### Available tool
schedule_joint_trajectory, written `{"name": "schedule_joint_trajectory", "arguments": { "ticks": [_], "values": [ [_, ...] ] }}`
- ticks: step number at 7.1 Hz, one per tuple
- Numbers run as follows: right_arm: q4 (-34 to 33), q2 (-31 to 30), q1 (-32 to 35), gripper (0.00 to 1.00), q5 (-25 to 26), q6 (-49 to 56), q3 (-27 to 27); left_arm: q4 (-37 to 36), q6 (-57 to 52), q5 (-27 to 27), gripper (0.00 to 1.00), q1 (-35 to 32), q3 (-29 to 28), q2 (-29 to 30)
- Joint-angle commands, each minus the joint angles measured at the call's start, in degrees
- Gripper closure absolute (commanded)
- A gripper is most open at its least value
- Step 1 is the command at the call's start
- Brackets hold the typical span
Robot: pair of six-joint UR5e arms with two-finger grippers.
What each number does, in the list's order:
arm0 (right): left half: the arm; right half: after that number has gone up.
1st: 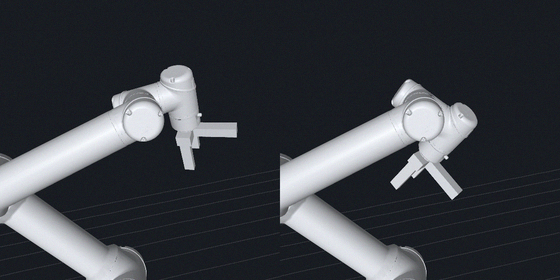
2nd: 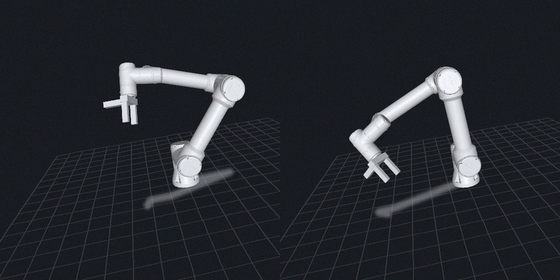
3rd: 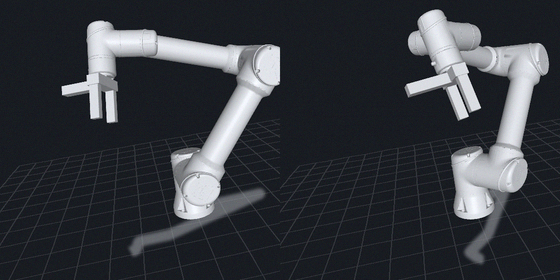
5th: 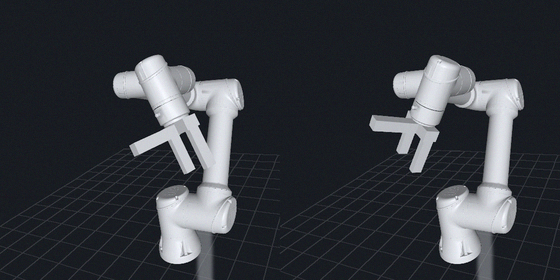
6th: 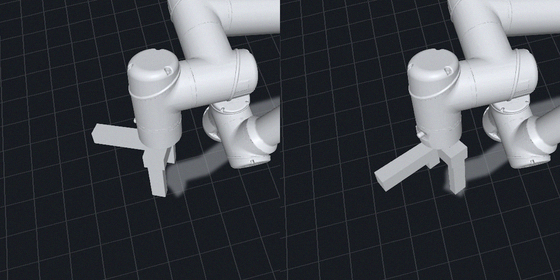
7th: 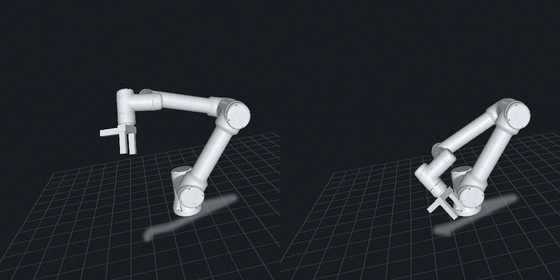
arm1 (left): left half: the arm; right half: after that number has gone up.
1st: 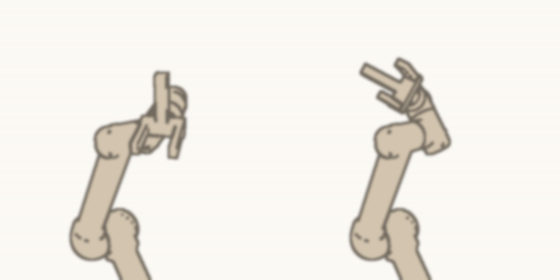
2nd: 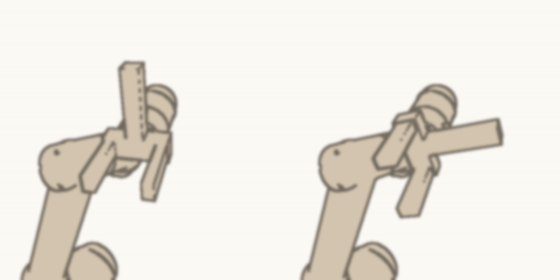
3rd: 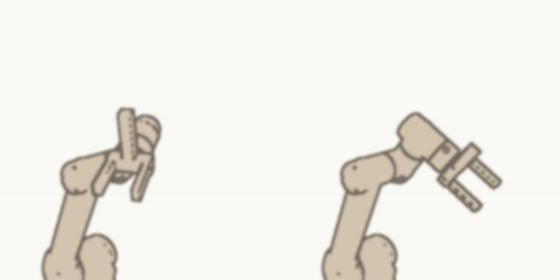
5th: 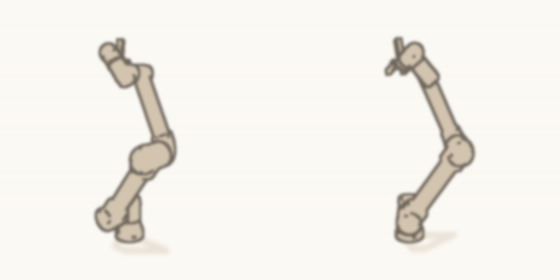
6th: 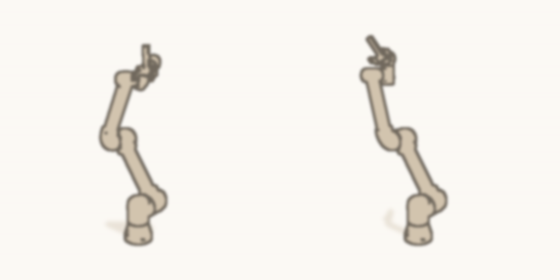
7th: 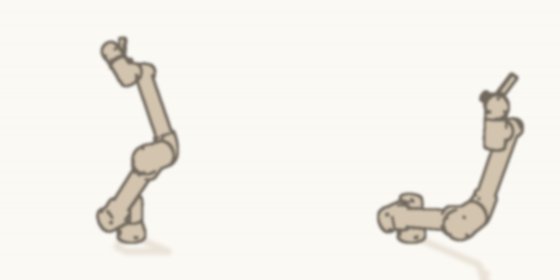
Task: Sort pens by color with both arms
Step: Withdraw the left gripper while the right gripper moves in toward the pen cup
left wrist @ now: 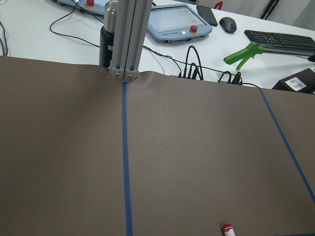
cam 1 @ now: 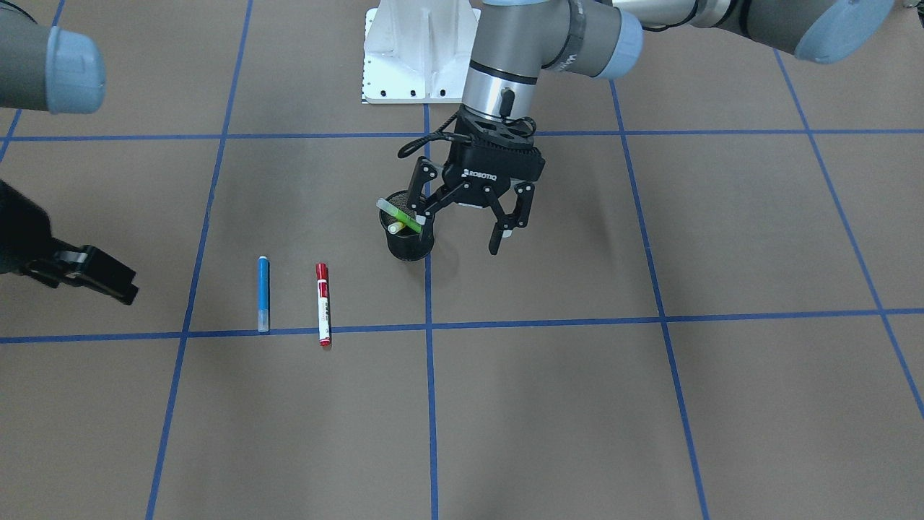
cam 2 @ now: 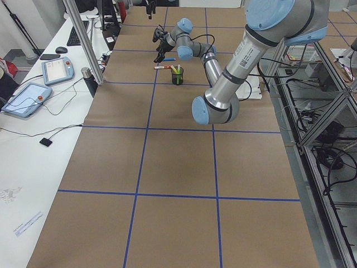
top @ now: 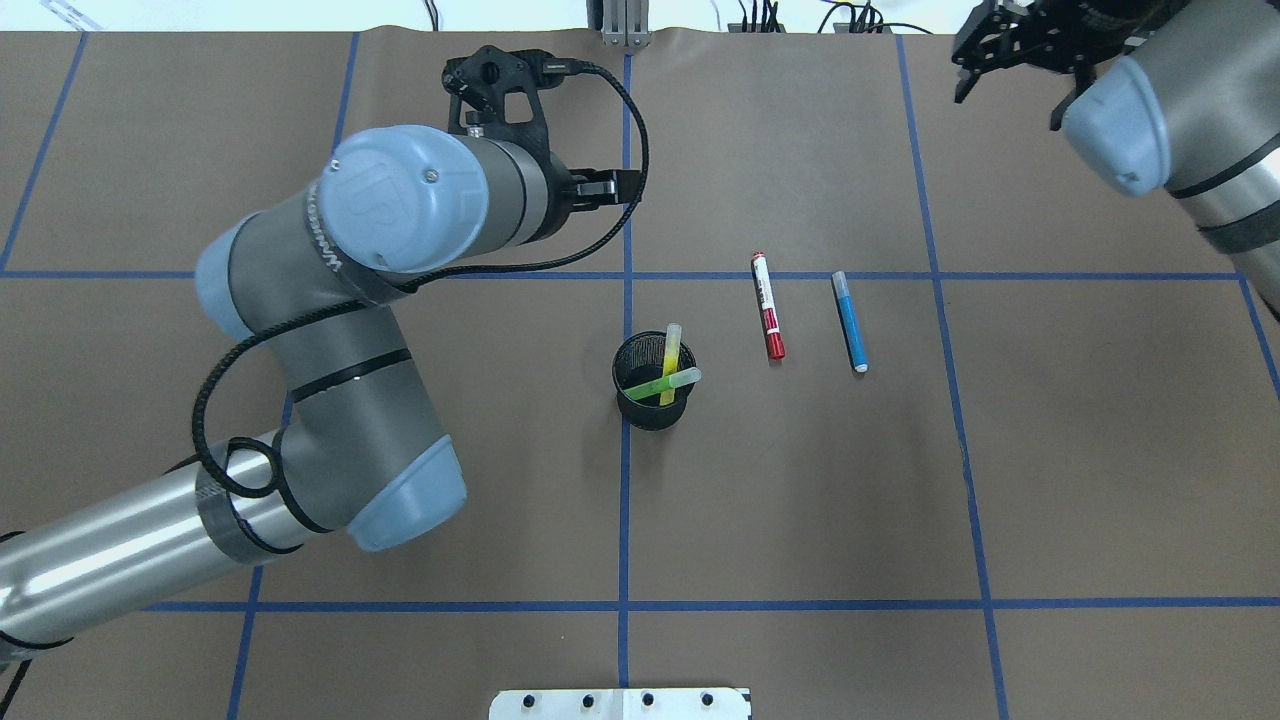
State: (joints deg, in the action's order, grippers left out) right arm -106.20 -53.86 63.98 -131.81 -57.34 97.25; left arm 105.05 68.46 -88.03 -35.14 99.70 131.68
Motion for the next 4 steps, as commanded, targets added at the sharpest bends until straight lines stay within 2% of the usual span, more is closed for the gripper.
{"name": "schedule_joint_trajectory", "arguments": {
  "ticks": [1, 4],
  "values": [
    [0.0, 4.1, -7.9, 0.01, -0.6, -25.0, 0.0, -1.2, -5.0, -7.7, 0.01, -4.0, 1.4, -3.6],
    [-0.4, 6.6, -14.2, 0.02, 0.1, -56.0, -0.1, -1.3, -5.6, -19.4, 0.01, -8.0, 1.3, -8.3]
  ]
}}
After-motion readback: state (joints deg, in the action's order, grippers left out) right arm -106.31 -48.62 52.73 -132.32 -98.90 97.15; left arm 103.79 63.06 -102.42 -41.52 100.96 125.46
